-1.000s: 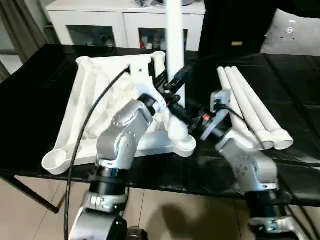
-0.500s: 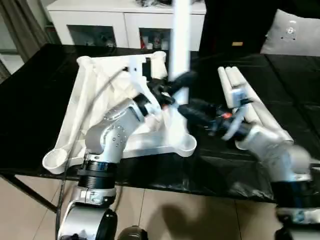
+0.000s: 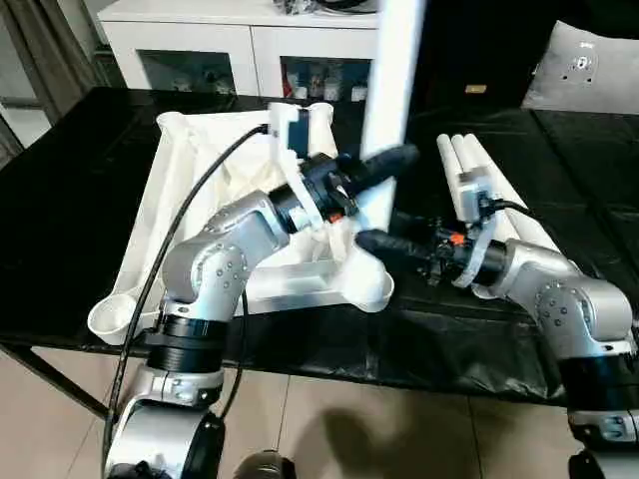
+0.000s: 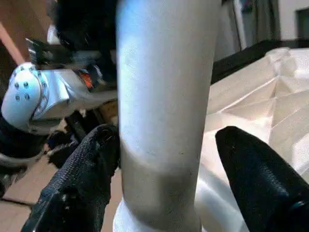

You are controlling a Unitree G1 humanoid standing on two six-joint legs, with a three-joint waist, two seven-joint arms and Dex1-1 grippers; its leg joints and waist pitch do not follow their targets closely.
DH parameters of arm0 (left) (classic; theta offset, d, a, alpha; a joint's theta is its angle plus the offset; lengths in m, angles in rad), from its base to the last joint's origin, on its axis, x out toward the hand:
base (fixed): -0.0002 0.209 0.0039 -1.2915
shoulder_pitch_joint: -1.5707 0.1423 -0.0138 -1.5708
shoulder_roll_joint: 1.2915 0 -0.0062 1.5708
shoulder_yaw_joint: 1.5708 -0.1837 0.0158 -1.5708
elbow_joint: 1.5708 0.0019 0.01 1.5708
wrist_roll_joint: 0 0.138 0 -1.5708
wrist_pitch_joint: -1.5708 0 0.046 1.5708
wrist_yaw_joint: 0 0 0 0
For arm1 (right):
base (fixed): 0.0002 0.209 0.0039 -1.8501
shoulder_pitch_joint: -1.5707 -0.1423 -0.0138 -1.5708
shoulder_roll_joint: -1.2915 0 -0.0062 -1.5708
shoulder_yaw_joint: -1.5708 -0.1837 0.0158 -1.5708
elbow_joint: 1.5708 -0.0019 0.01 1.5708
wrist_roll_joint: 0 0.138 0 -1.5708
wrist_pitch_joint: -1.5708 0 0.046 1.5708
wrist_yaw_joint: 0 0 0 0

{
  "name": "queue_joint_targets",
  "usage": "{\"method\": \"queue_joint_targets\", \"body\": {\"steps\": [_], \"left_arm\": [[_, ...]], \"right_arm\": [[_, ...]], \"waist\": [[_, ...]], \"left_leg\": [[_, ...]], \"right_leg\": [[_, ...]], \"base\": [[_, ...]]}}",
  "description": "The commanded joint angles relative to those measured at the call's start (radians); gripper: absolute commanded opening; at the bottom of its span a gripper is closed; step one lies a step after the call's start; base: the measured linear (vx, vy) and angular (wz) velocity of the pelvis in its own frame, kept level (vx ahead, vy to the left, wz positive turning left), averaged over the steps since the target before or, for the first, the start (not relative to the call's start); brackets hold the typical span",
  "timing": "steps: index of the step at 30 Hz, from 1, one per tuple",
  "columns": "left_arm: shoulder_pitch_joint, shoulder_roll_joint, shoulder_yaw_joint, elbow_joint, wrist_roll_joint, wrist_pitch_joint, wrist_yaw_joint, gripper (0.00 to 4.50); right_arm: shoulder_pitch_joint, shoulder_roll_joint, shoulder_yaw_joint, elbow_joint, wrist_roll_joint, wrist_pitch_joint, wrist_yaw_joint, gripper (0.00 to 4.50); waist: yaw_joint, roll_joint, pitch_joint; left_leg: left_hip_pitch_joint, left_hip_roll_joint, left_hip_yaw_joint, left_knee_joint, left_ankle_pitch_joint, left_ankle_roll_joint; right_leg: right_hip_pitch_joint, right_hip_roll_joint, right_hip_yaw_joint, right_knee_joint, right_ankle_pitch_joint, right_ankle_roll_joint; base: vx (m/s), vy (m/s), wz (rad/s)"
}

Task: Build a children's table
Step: Pick table leg

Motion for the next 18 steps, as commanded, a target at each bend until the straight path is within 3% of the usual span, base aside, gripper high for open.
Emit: {"method": "queue_joint_targets", "body": {"steps": [1, 9, 18], "left_arm": [[0.000, 0.005, -0.019, -0.024, 0.014, -0.013, -0.015, 1.84], [0.006, 0.021, -0.076, -0.028, 0.062, -0.048, -0.049, 1.84], [0.006, 0.025, -0.100, -0.018, 0.084, -0.076, -0.061, 1.84]], "right_arm": [[-0.018, -0.003, 0.015, -0.001, -0.007, 0.009, 0.018, 3.47], [-0.022, -0.002, 0.030, 0.029, -0.005, 0.020, 0.028, 3.47], [-0.030, -0.010, 0.036, 0.051, 0.000, 0.036, 0.052, 2.72]], "waist": [[0.004, -0.024, -0.076], [0.008, -0.028, -0.076], [0.009, -0.028, -0.078]], "left_leg": [[0.027, 0.080, -0.032, -0.053, -0.055, 0.090], [0.029, 0.082, -0.032, -0.057, -0.079, 0.075], [0.028, 0.081, -0.031, -0.053, -0.056, 0.083]], "right_leg": [[0.041, -0.101, 0.045, -0.073, 0.014, -0.238], [0.039, -0.100, 0.046, -0.075, -0.026, -0.226], [0.040, -0.101, 0.045, -0.071, 0.010, -0.231]], "base": [[0.000, 0.000, 0.00], [0.000, 0.000, 0.00], [0.000, 0.000, 0.00]]}}
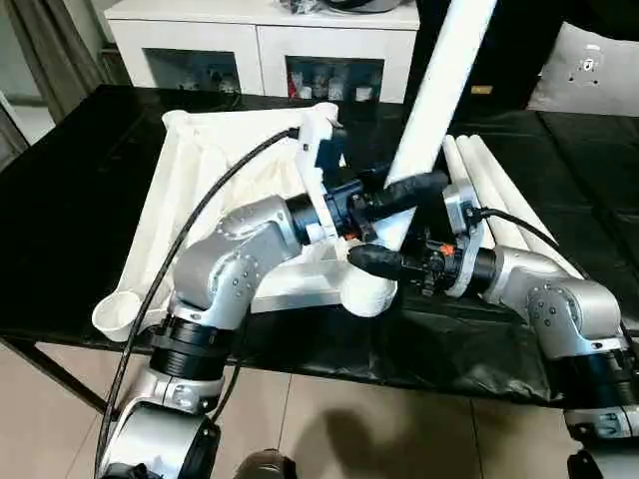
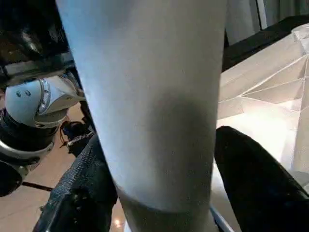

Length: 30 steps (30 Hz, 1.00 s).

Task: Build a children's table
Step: Pick table leg

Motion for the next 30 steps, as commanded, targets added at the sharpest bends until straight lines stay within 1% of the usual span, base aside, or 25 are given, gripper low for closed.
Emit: {"method": "queue_joint_targets", "body": {"steps": [1, 3, 6, 7, 12, 15, 16, 17, 18, 19, 20, 21, 22, 23, 24, 26, 27, 28, 30], "left_arm": [[-0.002, 0.006, -0.006, -0.012, 0.014, -0.014, -0.011, 1.84], [-0.002, 0.006, -0.008, -0.009, 0.014, -0.017, -0.011, 1.84], [0.001, -0.003, -0.010, -0.011, 0.013, -0.016, -0.006, 1.84], [0.003, -0.006, -0.014, -0.011, 0.014, -0.014, -0.006, 1.84], [0.007, -0.014, -0.024, -0.008, 0.018, -0.011, -0.003, 1.84], [0.009, -0.010, -0.029, -0.020, 0.010, 0.016, -0.001, 1.84], [0.011, -0.017, -0.023, -0.028, -0.006, 0.029, 0.002, 2.40], [0.011, -0.018, -0.021, -0.031, -0.010, 0.032, 0.002, 2.54], [0.014, -0.026, -0.013, -0.042, -0.032, 0.048, 0.002, 2.54], [0.017, -0.036, -0.003, -0.056, -0.066, 0.069, -0.001, 2.70], [0.021, -0.045, 0.005, -0.072, -0.097, 0.089, -0.004, 2.70], [0.029, -0.059, 0.016, -0.098, -0.147, 0.118, -0.012, 2.87], [0.032, -0.063, 0.018, -0.107, -0.163, 0.127, -0.016, 2.97], [0.036, -0.064, 0.014, -0.119, -0.168, 0.126, -0.021, 3.00], [0.040, -0.067, 0.011, -0.130, -0.173, 0.130, -0.023, 3.05], [0.044, -0.073, 0.012, -0.138, -0.178, 0.132, -0.018, 3.34], [0.044, -0.087, 0.022, -0.139, -0.187, 0.130, -0.005, 3.44], [0.044, -0.087, 0.022, -0.139, -0.187, 0.130, -0.005, 3.47], [0.040, -0.118, 0.060, -0.131, -0.216, 0.132, 0.029, 3.51]], "right_arm": [[-0.011, -0.011, 0.006, 0.004, 0.004, 0.011, 0.010, 2.60], [-0.009, -0.012, 0.007, 0.004, 0.005, 0.016, 0.013, 2.36], [-0.004, -0.009, 0.009, 0.003, 0.002, 0.017, 0.012, 2.26], [-0.004, -0.007, 0.010, 0.010, -0.004, 0.016, 0.007, 2.07], [-0.004, -0.005, 0.016, 0.028, -0.025, 0.016, -0.005, 1.97], [0.003, 0.000, 0.007, 0.019, -0.009, 0.052, -0.023, 1.96], [0.005, 0.003, 0.006, 0.019, -0.013, 0.044, -0.028, 1.96], [0.006, 0.005, 0.005, 0.019, -0.012, 0.042, -0.028, 1.96], [0.009, 0.010, 0.003, 0.019, -0.012, 0.034, -0.028, 1.95], [0.011, 0.014, 0.003, 0.019, -0.013, 0.029, -0.030, 1.94], [0.013, 0.019, 0.001, 0.019, -0.009, 0.027, -0.031, 1.94], [0.016, 0.026, 0.001, 0.020, -0.010, 0.023, -0.038, 1.93], [0.016, 0.028, 0.001, 0.020, -0.013, 0.021, -0.042, 1.92], [0.018, 0.031, 0.001, 0.019, -0.013, 0.023, -0.047, 1.92], [0.020, 0.034, 0.000, 0.017, -0.016, 0.023, -0.053, 1.92], [0.023, 0.038, -0.004, 0.013, -0.015, 0.024, -0.060, 1.92], [0.029, 0.046, -0.011, 0.005, -0.016, 0.017, -0.075, 1.92], [0.029, 0.046, -0.011, 0.005, -0.016, 0.017, -0.075, 1.92], [0.040, 0.070, -0.034, -0.008, -0.020, -0.011, -0.124, 1.92]], "waist": [[-0.001, -0.029, -0.078], [0.000, -0.028, -0.078], [0.000, -0.027, -0.078], [0.000, -0.027, -0.078], [-0.001, -0.028, -0.079], [0.000, -0.027, -0.079], [0.000, -0.026, -0.079], [0.000, -0.026, -0.079], [0.000, -0.025, -0.079], [0.000, -0.024, -0.079], [0.000, -0.025, -0.080], [0.000, -0.025, -0.080], [0.001, -0.025, -0.080], [0.001, -0.018, -0.080], [0.000, -0.019, -0.079], [-0.001, -0.019, -0.078], [-0.001, -0.013, -0.078], [-0.002, -0.015, -0.077], [-0.003, -0.015, -0.077]], "left_leg": [[0.028, 0.081, -0.031, -0.054, -0.060, 0.080], [0.028, 0.081, -0.031, -0.054, -0.062, 0.079], [0.028, 0.081, -0.031, -0.053, -0.062, 0.077], [0.028, 0.081, -0.031, -0.053, -0.063, 0.077], [0.027, 0.081, -0.031, -0.053, -0.062, 0.077], [0.028, 0.081, -0.031, -0.053, -0.061, 0.079], [0.029, 0.081, -0.031, -0.052, -0.063, 0.078], [0.029, 0.082, -0.031, -0.052, -0.063, 0.076], [0.029, 0.082, -0.032, -0.052, -0.064, 0.075], [0.029, 0.082, -0.031, -0.053, -0.066, 0.073], [0.029, 0.082, -0.030, -0.052, -0.066, 0.072], [0.028, 0.081, -0.030, -0.051, -0.067, 0.071], [0.027, 0.081, -0.030, -0.051, -0.064, 0.073], [0.028, 0.081, -0.032, -0.050, -0.065, 0.075], [0.027, 0.082, -0.032, -0.052, -0.074, 0.075], [0.027, 0.083, -0.033, -0.053, -0.081, 0.072], [0.029, 0.083, -0.034, -0.054, -0.091, 0.066], [0.030, 0.084, -0.032, -0.055, -0.100, 0.062], [0.029, 0.085, -0.033, -0.057, -0.106, 0.048]], "right_leg": [[0.040, -0.100, 0.045, -0.071, 0.009, -0.232], [0.040, -0.100, 0.045, -0.072, 0.001, -0.232], [0.040, -0.100, 0.045, -0.071, 0.006, -0.234], [0.040, -0.101, 0.045, -0.071, 0.005, -0.234], [0.041, -0.101, 0.044, -0.070, 0.009, -0.237], [0.040, -0.100, 0.044, -0.070, 0.010, -0.239], [0.039, -0.100, 0.044, -0.069, 0.009, -0.241], [0.039, -0.101, 0.044, -0.069, 0.009, -0.242], [0.039, -0.100, 0.044, -0.070, 0.008, -0.243], [0.039, -0.101, 0.044, -0.069, 0.007, -0.244], [0.039, -0.101, 0.044, -0.068, 0.011, -0.249], [0.040, -0.102, 0.044, -0.067, 0.017, -0.255], [0.039, -0.102, 0.043, -0.066, 0.026, -0.261], [0.038, -0.100, 0.043, -0.067, 0.026, -0.259], [0.038, -0.099, 0.044, -0.070, 0.016, -0.254], [0.039, -0.099, 0.044, -0.070, 0.009, -0.249], [0.037, -0.099, 0.045, -0.072, -0.008, -0.243], [0.036, -0.098, 0.046, -0.076, -0.017, -0.241], [0.037, -0.100, 0.046, -0.074, -0.018, -0.241]], "base": [[0.000, 0.000, 0.00], [0.000, 0.000, 0.00], [0.000, 0.000, 0.00], [0.000, 0.000, 0.00], [0.000, 0.000, 0.00], [0.000, 0.000, 0.00], [0.000, 0.000, 0.00], [0.000, 0.000, 0.00], [0.000, 0.000, 0.00], [0.000, 0.000, 0.00], [0.000, 0.000, 0.00], [0.000, 0.000, 0.00], [0.000, 0.000, 0.00], [0.000, 0.000, 0.00], [0.000, 0.000, 0.00], [0.000, 0.000, 0.00], [0.000, 0.000, 0.00], [0.000, 0.000, 0.00], [0.000, 0.000, 0.00]]}}
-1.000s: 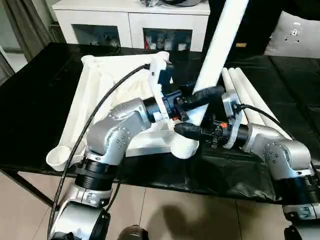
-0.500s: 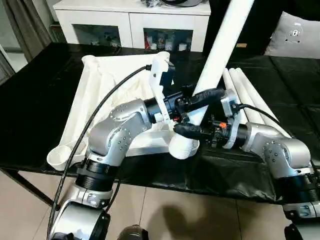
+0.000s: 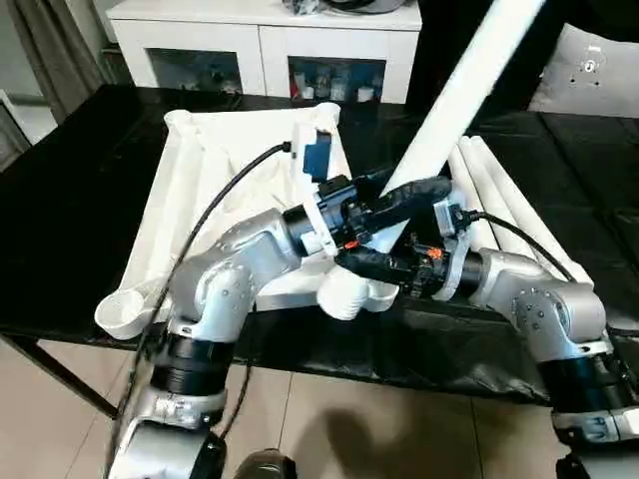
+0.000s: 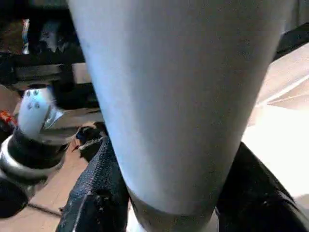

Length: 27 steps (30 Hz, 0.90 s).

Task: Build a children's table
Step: Pick table leg

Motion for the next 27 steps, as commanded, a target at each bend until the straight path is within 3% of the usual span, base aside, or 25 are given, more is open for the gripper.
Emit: {"method": "queue_joint_targets", "body": {"steps": [1, 2, 3, 7, 9, 10, 11, 14, 17, 18, 20, 23, 27], "left_arm": [[-0.025, -0.056, 0.034, -0.063, -0.110, 0.021, 0.026, 3.54], [-0.025, -0.062, 0.050, -0.061, -0.125, 0.027, 0.038, 3.54], [-0.018, -0.064, 0.065, -0.064, -0.125, 0.017, 0.058, 3.54], [0.001, -0.053, 0.084, -0.054, -0.074, -0.020, 0.104, 3.54], [0.016, -0.036, 0.081, -0.040, -0.014, -0.057, 0.125, 3.54], [0.022, -0.031, 0.079, -0.037, 0.006, -0.071, 0.130, 3.54], [0.027, -0.029, 0.080, -0.035, 0.020, -0.077, 0.140, 3.54], [0.042, -0.011, 0.088, -0.037, 0.061, -0.104, 0.189, 3.54], [0.064, 0.030, 0.094, -0.048, 0.163, -0.177, 0.280, 3.54], [0.075, 0.054, 0.087, -0.051, 0.218, -0.206, 0.308, 3.54], [0.092, 0.080, 0.085, -0.051, 0.282, -0.239, 0.340, 3.54], [0.164, 0.150, 0.092, -0.082, 0.419, -0.280, 0.424, 3.54], [0.254, 0.181, 0.123, -0.134, 0.438, -0.266, 0.469, 3.54]], "right_arm": [[0.019, 0.020, -0.047, 0.018, -0.024, -0.002, -0.123, 1.92], [0.022, 0.022, -0.050, 0.011, -0.022, 0.003, -0.133, 1.92], [0.034, 0.020, -0.047, -0.013, -0.018, 0.012, -0.136, 1.92], [0.071, 0.014, -0.043, -0.068, -0.010, 0.036, -0.146, 1.88], [0.096, 0.018, -0.042, -0.088, -0.021, 0.004, -0.149, 1.88], [0.105, 0.020, -0.041, -0.095, -0.031, -0.013, -0.154, 1.88], [0.114, 0.025, -0.041, -0.101, -0.046, -0.038, -0.167, 1.88], [0.121, 0.041, -0.044, -0.105, -0.104, -0.090, -0.260, 1.88], [0.132, 0.068, -0.057, -0.130, -0.162, -0.126, -0.382, 1.88], [0.139, 0.080, -0.066, -0.146, -0.175, -0.129, -0.424, 1.88], [0.152, 0.095, -0.073, -0.169, -0.209, -0.165, -0.475, 1.88], [0.210, 0.136, -0.084, -0.280, -0.211, -0.128, -0.560, 1.88], [0.256, 0.192, -0.099, -0.347, -0.230, -0.152, -0.671, 1.88]], "waist": [[-0.005, -0.012, -0.076], [-0.006, -0.016, -0.077], [-0.005, -0.010, -0.076], [-0.006, -0.011, -0.073], [-0.009, -0.011, -0.073], [-0.010, -0.006, -0.073], [-0.014, -0.010, -0.072], [-0.028, -0.008, -0.071], [-0.037, -0.014, -0.070], [-0.036, -0.010, -0.070], [-0.038, -0.012, -0.071], [-0.039, -0.010, -0.072], [-0.039, -0.009, -0.074]], "left_leg": [[0.032, 0.085, -0.035, -0.062, -0.115, 0.038], [0.032, 0.084, -0.035, -0.062, -0.119, 0.035], [0.033, 0.082, -0.035, -0.062, -0.123, 0.033], [0.032, 0.082, -0.035, -0.066, -0.148, 0.024], [0.032, 0.083, -0.037, -0.068, -0.155, 0.023], [0.032, 0.084, -0.040, -0.070, -0.163, 0.017], [0.031, 0.083, -0.039, -0.071, -0.167, 0.008], [0.032, 0.083, -0.040, -0.075, -0.174, -0.009], [0.034, 0.082, -0.037, -0.076, -0.192, -0.016], [0.034, 0.082, -0.040, -0.078, -0.189, -0.016], [0.036, 0.082, -0.039, -0.079, -0.189, -0.016], [0.036, 0.083, -0.039, -0.082, -0.177, -0.010], [0.037, 0.083, -0.039, -0.083, -0.165, -0.014]], "right_leg": [[0.038, -0.101, 0.045, -0.074, -0.017, -0.245], [0.039, -0.101, 0.045, -0.075, -0.015, -0.248], [0.039, -0.101, 0.045, -0.077, -0.027, -0.247], [0.041, -0.097, 0.048, -0.085, -0.062, -0.218], [0.041, -0.097, 0.048, -0.087, -0.069, -0.194], [0.040, -0.098, 0.049, -0.089, -0.085, -0.180], [0.041, -0.098, 0.049, -0.090, -0.092, -0.170], [0.036, -0.095, 0.047, -0.088, -0.090, -0.176], [0.036, -0.095, 0.050, -0.092, -0.108, -0.170], [0.034, -0.094, 0.050, -0.091, -0.112, -0.160], [0.032, -0.094, 0.051, -0.092, -0.118, -0.140], [0.030, -0.090, 0.050, -0.089, -0.093, -0.124], [0.025, -0.090, 0.048, -0.084, -0.048, -0.142]], "base": [[0.000, 0.000, 0.00], [0.000, 0.000, 0.00], [0.000, 0.000, 0.00], [0.000, 0.000, 0.00], [0.000, 0.000, 0.00], [0.000, 0.000, 0.00], [0.000, 0.000, 0.00], [0.000, 0.000, 0.00], [0.000, 0.000, 0.00], [0.000, 0.000, 0.00], [0.000, 0.000, 0.00], [0.000, 0.000, 0.00], [0.000, 0.000, 0.00]]}}
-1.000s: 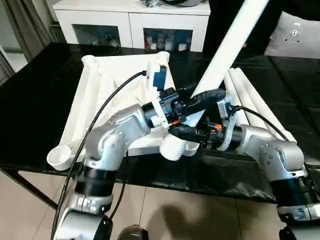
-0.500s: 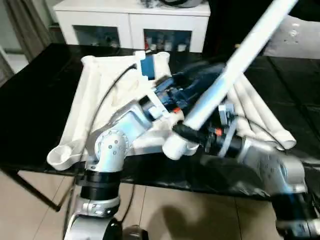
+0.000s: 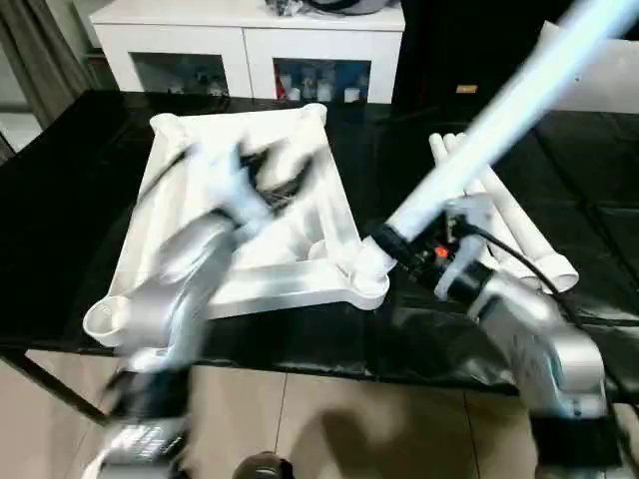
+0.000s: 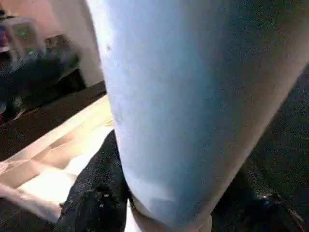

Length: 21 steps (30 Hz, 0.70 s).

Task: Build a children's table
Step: Pick table leg

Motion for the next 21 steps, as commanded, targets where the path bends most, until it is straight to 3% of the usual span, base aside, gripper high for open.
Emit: {"method": "queue_joint_targets", "body": {"steps": [1, 4, 7, 9, 10, 11, 13, 14, 16, 21], "left_arm": [[0.023, 0.023, -0.002, -0.039, 0.033, 0.001, 0.020, 3.54], [0.111, 0.041, -0.014, -0.089, 0.066, 0.002, 0.030, 3.54], [0.169, 0.057, -0.033, -0.129, 0.099, -0.009, 0.030, 3.54], [0.198, 0.052, -0.030, -0.143, 0.097, 0.017, 0.045, 3.54], [0.204, 0.051, -0.030, -0.146, 0.098, 0.010, 0.047, 3.54], [0.208, 0.051, -0.031, -0.148, 0.099, 0.003, 0.046, 3.54], [0.211, 0.053, -0.042, -0.134, 0.123, -0.013, 0.061, 3.54], [0.212, 0.050, -0.042, -0.130, 0.122, -0.015, 0.065, 3.54], [0.218, 0.029, -0.036, -0.136, 0.115, -0.015, 0.078, 3.54], [0.229, 0.025, -0.049, -0.145, 0.124, 0.003, 0.085, 3.54]], "right_arm": [[0.010, 0.015, -0.017, -0.046, 0.003, 0.003, -0.049, 1.88], [0.046, 0.028, 0.016, -0.089, -0.021, 0.020, -0.086, 1.88], [0.070, 0.019, 0.059, -0.096, -0.064, 0.018, -0.096, 1.88], [0.078, 0.028, 0.053, -0.075, -0.093, 0.012, -0.136, 1.88], [0.080, 0.030, 0.050, -0.070, -0.108, 0.008, -0.155, 1.88], [0.081, 0.031, 0.048, -0.067, -0.120, 0.006, -0.168, 1.88], [0.076, 0.045, 0.026, -0.049, -0.108, 0.014, -0.195, 1.88], [0.075, 0.048, 0.020, -0.051, -0.095, 0.023, -0.196, 1.88], [0.076, 0.048, 0.015, -0.065, -0.081, 0.046, -0.205, 1.88], [0.092, 0.041, 0.026, -0.071, -0.103, 0.068, -0.215, 1.88]], "waist": [[-0.006, -0.009, -0.073], [-0.005, -0.007, -0.066], [-0.006, -0.006, -0.063], [-0.006, -0.008, -0.060], [-0.006, -0.015, -0.057], [-0.005, -0.009, -0.058], [-0.007, -0.010, -0.056], [-0.009, -0.017, -0.056], [-0.008, -0.014, -0.057], [-0.007, -0.019, -0.059]], "left_leg": [[0.037, 0.083, -0.039, -0.077, -0.165, -0.009], [0.042, 0.083, -0.038, -0.086, -0.246, -0.032], [0.040, 0.085, -0.043, -0.093, -0.288, -0.054], [0.042, 0.081, -0.042, -0.094, -0.315, -0.064], [0.043, 0.081, -0.041, -0.095, -0.321, -0.065], [0.043, 0.080, -0.043, -0.097, -0.324, -0.071], [0.043, 0.080, -0.043, -0.099, -0.341, -0.075], [0.042, 0.080, -0.043, -0.100, -0.345, -0.076], [0.042, 0.080, -0.043, -0.099, -0.333, -0.073], [0.038, 0.077, -0.039, -0.094, -0.276, -0.054]], "right_leg": [[0.026, -0.091, 0.048, -0.077, -0.053, -0.147], [0.018, -0.090, 0.050, -0.089, -0.166, -0.124], [0.017, -0.090, 0.052, -0.092, -0.200, -0.104], [0.012, -0.093, 0.055, -0.098, -0.239, -0.095], [0.009, -0.093, 0.056, -0.101, -0.253, -0.093], [0.009, -0.092, 0.056, -0.100, -0.261, -0.092], [0.007, -0.091, 0.057, -0.103, -0.265, -0.084], [0.008, -0.090, 0.056, -0.103, -0.260, -0.079], [0.009, -0.090, 0.057, -0.101, -0.232, -0.080], [0.014, -0.090, 0.056, -0.096, -0.159, -0.087]], "base": [[0.000, 0.000, 0.00], [0.000, 0.000, 0.00], [0.000, 0.000, 0.00], [0.000, 0.000, 0.00], [0.000, 0.000, 0.00], [0.000, 0.000, 0.00], [0.000, 0.000, 0.00], [0.000, 0.000, 0.00], [0.000, 0.000, 0.00], [0.000, 0.000, 0.00]]}}
